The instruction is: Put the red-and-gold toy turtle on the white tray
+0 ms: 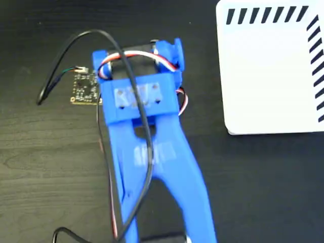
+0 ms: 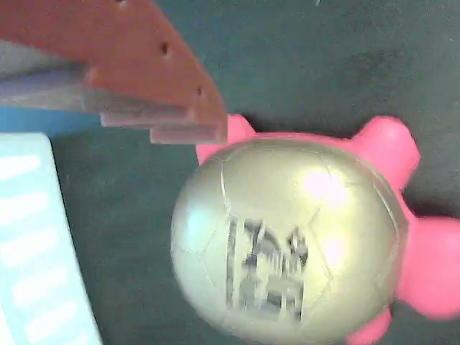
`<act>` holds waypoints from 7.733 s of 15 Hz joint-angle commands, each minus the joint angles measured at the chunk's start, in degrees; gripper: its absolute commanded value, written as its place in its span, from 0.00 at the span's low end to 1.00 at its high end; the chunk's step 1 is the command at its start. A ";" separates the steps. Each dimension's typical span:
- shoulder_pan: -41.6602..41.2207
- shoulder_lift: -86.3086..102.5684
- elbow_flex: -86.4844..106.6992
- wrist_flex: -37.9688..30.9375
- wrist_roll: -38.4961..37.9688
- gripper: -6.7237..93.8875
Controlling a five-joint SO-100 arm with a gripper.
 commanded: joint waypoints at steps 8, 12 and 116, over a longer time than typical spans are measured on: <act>-1.41 -5.62 1.85 -5.27 6.94 0.68; -2.11 -8.00 4.22 -8.79 8.88 0.68; -4.13 49.04 42.10 -44.74 -2.72 0.07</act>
